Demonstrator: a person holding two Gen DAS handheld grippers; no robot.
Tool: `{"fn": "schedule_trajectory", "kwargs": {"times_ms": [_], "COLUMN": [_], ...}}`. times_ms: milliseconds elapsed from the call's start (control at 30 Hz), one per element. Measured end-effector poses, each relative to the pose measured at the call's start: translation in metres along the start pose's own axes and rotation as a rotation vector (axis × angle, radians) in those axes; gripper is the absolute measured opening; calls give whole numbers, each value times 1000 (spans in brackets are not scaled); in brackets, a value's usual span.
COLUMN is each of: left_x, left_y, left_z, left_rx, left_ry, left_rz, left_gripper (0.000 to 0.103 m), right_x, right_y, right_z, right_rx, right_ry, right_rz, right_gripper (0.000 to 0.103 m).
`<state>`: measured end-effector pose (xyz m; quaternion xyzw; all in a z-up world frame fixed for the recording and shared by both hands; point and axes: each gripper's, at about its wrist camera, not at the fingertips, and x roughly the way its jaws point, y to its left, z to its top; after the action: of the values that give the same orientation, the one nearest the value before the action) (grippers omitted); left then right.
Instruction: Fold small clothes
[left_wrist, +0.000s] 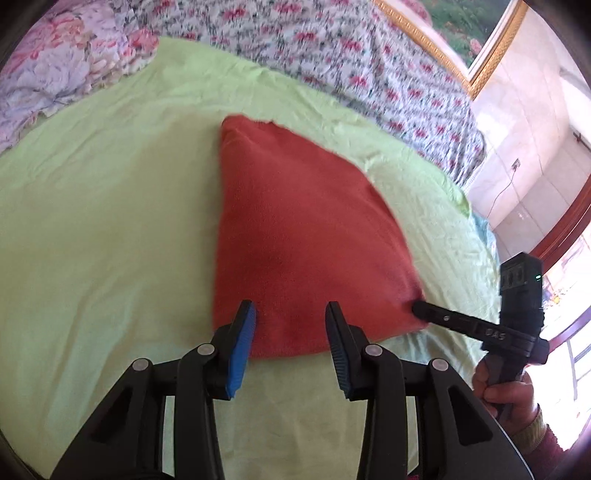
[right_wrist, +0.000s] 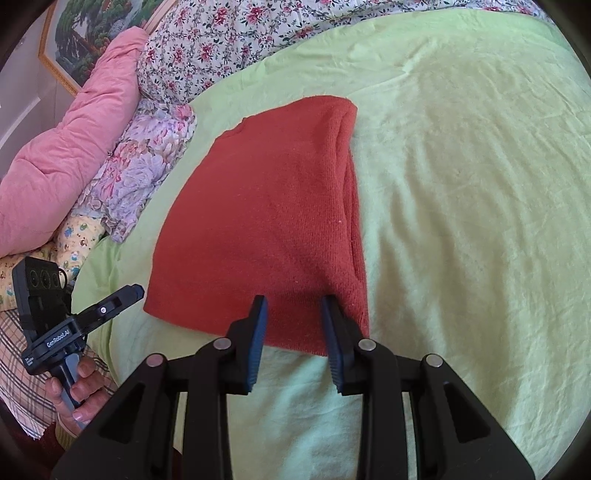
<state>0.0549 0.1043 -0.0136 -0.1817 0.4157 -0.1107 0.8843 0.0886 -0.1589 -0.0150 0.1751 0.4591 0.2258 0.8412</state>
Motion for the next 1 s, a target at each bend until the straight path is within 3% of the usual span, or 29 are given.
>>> {"fn": "schedule_trajectory", "kwargs": {"times_ms": [67, 400, 633, 1000], "left_x": [17, 12, -17, -47], "left_y": [9, 2, -8, 1], "left_z": [-2, -7, -19, -51], "left_rx": [-24, -2, 3, 51], "left_ry": [59, 76, 51, 28], "left_rz": [1, 37, 87, 211], "left_gripper": [38, 37, 54, 65], "right_x": [4, -3, -31, -52], "right_y": [-3, -11, 16, 31], "right_z": [-1, -4, -10, -42], "right_rx": [6, 39, -28, -69], "right_ry": [9, 2, -58, -95], "right_rz": [-2, -11, -25, -61], "right_gripper": [31, 31, 37, 48]}}
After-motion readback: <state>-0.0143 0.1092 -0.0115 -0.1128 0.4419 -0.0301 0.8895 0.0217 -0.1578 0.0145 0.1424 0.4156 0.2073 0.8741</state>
